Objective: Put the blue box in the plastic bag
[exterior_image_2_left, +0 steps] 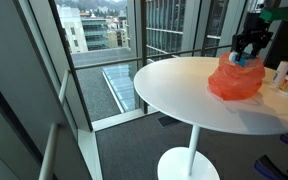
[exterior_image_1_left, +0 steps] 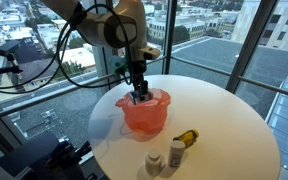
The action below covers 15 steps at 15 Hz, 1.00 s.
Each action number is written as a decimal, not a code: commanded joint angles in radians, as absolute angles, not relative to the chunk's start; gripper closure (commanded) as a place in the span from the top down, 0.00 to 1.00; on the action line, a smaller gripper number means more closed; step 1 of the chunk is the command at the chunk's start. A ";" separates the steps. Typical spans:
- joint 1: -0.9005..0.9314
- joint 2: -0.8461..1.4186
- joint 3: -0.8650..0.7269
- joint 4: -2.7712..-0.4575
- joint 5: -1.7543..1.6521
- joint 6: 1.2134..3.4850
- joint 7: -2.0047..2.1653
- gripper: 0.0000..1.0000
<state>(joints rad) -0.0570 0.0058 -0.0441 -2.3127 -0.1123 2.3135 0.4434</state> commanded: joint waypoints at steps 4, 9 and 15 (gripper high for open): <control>-0.054 0.117 -0.061 -2.298 -0.120 2.382 0.439 0.39; -0.042 0.199 -0.079 -2.293 -0.123 2.437 0.439 0.39; -0.027 0.207 -0.086 -2.299 -0.116 2.423 0.423 1.00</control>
